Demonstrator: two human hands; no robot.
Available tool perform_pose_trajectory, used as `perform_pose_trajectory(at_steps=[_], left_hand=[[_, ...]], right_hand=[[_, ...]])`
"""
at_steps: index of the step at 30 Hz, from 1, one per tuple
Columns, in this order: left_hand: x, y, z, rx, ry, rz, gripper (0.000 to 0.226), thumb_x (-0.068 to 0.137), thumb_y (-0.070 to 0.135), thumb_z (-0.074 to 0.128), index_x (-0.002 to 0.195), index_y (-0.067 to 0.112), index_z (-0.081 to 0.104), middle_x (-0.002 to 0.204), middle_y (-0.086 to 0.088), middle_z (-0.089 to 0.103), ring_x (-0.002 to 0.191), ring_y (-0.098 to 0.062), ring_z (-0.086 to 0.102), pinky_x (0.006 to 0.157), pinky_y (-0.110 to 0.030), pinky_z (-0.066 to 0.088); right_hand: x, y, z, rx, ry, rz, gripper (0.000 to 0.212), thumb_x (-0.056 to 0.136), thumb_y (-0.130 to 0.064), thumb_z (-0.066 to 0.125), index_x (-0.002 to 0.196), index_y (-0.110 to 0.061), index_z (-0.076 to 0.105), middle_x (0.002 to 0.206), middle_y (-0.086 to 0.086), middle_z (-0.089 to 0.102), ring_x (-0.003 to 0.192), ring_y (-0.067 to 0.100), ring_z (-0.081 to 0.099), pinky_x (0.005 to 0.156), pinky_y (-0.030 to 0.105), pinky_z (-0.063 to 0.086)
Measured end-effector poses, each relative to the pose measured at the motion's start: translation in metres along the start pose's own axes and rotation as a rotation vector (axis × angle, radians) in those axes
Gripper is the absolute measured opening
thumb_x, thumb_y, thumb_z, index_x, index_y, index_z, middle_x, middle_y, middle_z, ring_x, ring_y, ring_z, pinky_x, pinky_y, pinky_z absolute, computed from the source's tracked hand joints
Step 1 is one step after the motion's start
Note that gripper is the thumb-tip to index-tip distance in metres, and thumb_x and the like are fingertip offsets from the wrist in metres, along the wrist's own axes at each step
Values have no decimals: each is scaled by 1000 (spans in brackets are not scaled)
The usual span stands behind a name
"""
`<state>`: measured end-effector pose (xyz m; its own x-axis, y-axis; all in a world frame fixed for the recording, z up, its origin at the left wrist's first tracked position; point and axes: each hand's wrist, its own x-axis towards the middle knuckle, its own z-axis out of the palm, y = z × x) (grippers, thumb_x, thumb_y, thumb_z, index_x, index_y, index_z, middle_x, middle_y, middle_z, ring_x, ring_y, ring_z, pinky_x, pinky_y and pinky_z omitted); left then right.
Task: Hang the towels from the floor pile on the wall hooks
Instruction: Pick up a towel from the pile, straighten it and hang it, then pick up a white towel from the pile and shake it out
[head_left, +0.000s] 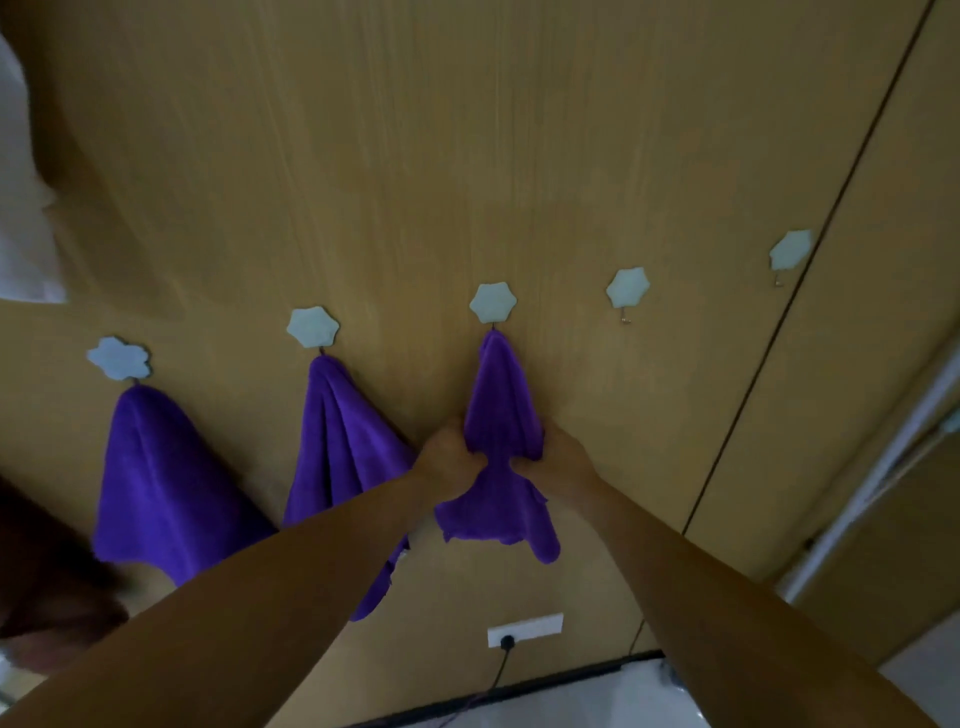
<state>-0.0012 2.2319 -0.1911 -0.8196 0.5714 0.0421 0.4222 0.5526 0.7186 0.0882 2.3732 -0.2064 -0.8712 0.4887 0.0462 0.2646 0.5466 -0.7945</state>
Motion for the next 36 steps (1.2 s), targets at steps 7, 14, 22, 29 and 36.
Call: perform_pose_trajectory(at_steps=[7, 14, 22, 29, 36], left_hand=[[-36, -47, 23, -56, -321, 64, 66, 68, 4, 77, 128, 0, 49, 117, -4, 57, 103, -18, 57, 74, -12, 46], [-103, -69, 51, 575, -847, 264, 75, 74, 43, 64, 133, 4, 38, 133, -15, 47, 116, -30, 53, 93, -36, 48], [-239, -1, 116, 631, -1105, 774, 66, 80, 37, 62, 136, 10, 41, 135, -12, 49, 116, -29, 53, 94, -37, 47], [-425, 2, 137, 851, -1271, 1064, 82, 85, 40, 60, 150, 13, 19, 151, -12, 29, 129, -32, 41, 103, -43, 41], [-631, -29, 113, 881, -1433, 1379, 78, 87, 39, 59, 150, 15, 20, 153, -11, 26, 135, -33, 34, 106, -42, 37]], right_hand=[[-71, 29, 38, -88, 121, 357, 63, 76, -27, 76, 131, -8, 50, 128, 11, 59, 115, 28, 58, 90, 32, 46], [-209, 45, 72, -46, 241, 623, 71, 86, -40, 68, 145, -13, 38, 146, 8, 44, 130, 24, 46, 107, 31, 37], [-442, 51, 83, -72, 567, 1006, 62, 89, -43, 62, 142, -19, 42, 145, 7, 44, 127, 26, 47, 103, 34, 40], [-666, -2, 161, 24, 803, 1319, 50, 90, -39, 60, 136, -22, 51, 141, 10, 46, 124, 28, 50, 103, 35, 41], [-857, -88, 259, 154, 1043, 1571, 47, 85, -36, 63, 130, -24, 57, 133, 8, 52, 116, 26, 54, 93, 32, 46]])
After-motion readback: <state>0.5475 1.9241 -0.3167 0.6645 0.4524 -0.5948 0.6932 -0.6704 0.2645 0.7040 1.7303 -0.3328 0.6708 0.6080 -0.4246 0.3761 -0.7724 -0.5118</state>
